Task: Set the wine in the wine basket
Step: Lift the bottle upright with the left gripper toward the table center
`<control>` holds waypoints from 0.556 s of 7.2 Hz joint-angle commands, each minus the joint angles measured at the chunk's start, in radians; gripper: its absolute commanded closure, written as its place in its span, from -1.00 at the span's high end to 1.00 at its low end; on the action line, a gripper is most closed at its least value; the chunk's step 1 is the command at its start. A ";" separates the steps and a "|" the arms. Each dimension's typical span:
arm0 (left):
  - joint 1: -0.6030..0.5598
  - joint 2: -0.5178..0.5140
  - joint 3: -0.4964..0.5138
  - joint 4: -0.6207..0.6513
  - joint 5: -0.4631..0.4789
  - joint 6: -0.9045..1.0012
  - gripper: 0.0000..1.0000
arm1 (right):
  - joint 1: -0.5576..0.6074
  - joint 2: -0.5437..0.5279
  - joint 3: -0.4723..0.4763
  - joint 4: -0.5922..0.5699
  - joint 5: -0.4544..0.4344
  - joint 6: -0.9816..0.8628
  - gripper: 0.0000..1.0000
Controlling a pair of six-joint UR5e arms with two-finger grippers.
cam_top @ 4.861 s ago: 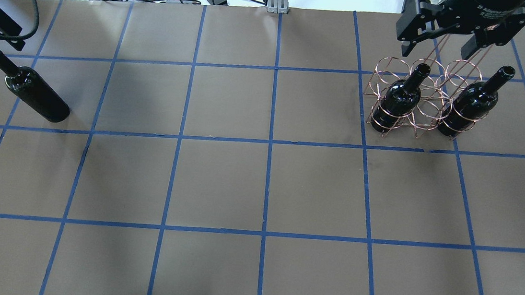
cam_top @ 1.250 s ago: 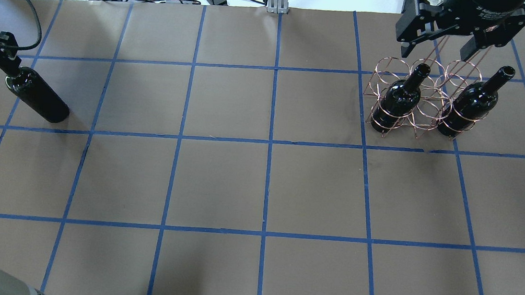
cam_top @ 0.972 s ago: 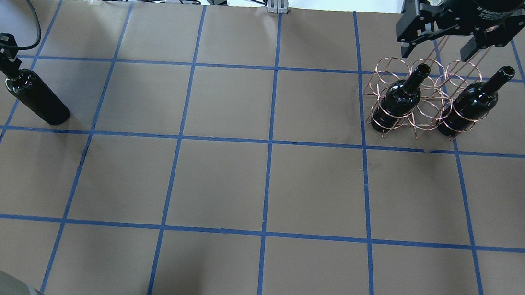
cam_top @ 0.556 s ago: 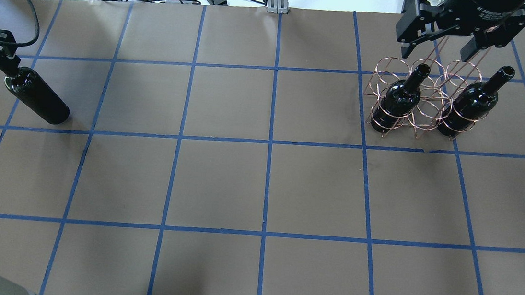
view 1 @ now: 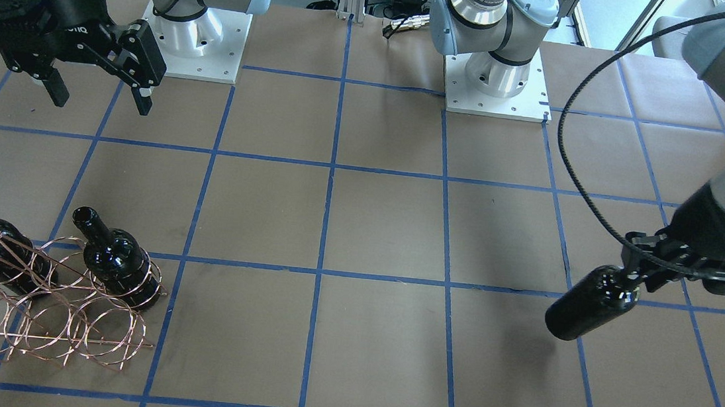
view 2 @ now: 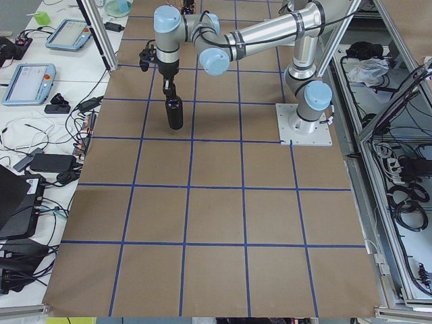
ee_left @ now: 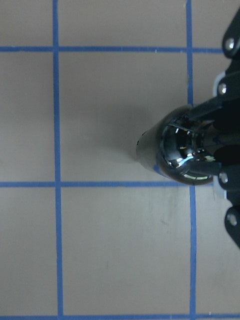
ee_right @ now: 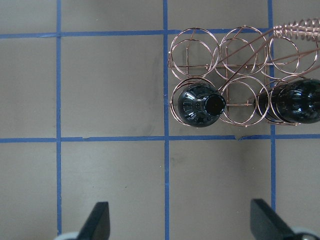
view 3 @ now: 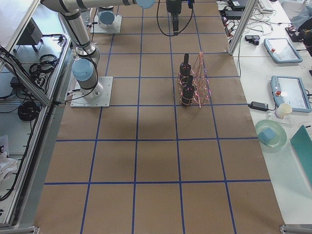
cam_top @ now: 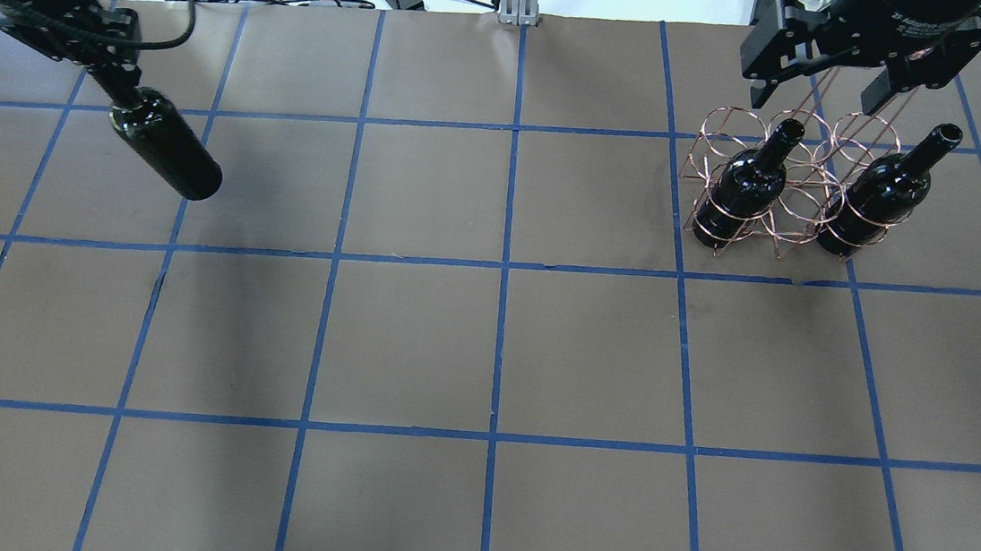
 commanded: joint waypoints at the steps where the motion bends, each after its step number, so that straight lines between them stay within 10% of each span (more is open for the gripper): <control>1: -0.179 0.009 -0.010 0.008 -0.008 -0.225 -1.00 | 0.000 0.000 0.000 0.000 0.000 0.000 1.00; 4: -0.340 0.055 -0.133 0.079 -0.002 -0.429 -1.00 | 0.000 0.000 0.000 0.001 0.001 0.000 1.00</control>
